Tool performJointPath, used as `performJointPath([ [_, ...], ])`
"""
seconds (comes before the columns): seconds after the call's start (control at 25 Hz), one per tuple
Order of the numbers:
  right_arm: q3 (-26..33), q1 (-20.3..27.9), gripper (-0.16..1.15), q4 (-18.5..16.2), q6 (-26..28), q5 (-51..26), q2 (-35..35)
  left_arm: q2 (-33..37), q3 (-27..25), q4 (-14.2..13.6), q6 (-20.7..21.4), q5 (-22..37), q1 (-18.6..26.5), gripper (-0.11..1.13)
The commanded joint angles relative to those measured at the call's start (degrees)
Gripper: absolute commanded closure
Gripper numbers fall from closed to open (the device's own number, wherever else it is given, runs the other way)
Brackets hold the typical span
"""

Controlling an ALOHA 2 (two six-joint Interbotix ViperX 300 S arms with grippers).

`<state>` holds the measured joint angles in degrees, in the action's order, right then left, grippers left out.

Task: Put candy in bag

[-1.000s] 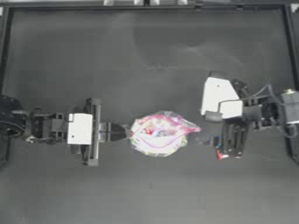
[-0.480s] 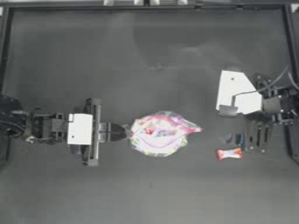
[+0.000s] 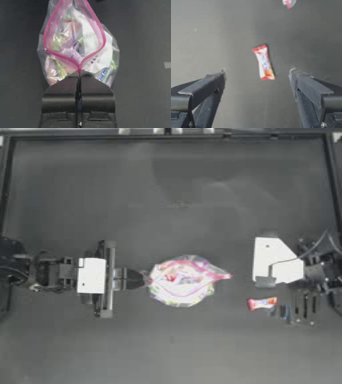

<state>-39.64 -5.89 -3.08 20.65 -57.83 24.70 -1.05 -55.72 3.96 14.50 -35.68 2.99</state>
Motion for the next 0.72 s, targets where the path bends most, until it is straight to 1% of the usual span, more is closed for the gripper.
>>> performJointPath([
  [0.04, -0.97, -0.09, -0.03, -0.26, 0.09, 1.23, 0.53, 1.58, 1.05, 0.0, 0.09, -0.44, 0.18, 0.98],
  [0.24, -4.39, -0.09, -0.02, -1.05, 0.62, 4.83, -0.09, 1.58, 1.05, 0.0, 0.0, -0.44, 0.26, 0.98],
  [0.48, -8.0, -0.09, -0.02, -3.43, 4.48, 7.91, -0.53, 1.58, 1.14, 0.09, 0.0, -0.44, 0.26, 0.98],
  [0.72, -10.9, -0.09, -0.02, -2.9, 5.45, 12.74, -1.32, 1.58, 1.05, 0.0, -0.09, -0.44, 0.26, 0.98],
])
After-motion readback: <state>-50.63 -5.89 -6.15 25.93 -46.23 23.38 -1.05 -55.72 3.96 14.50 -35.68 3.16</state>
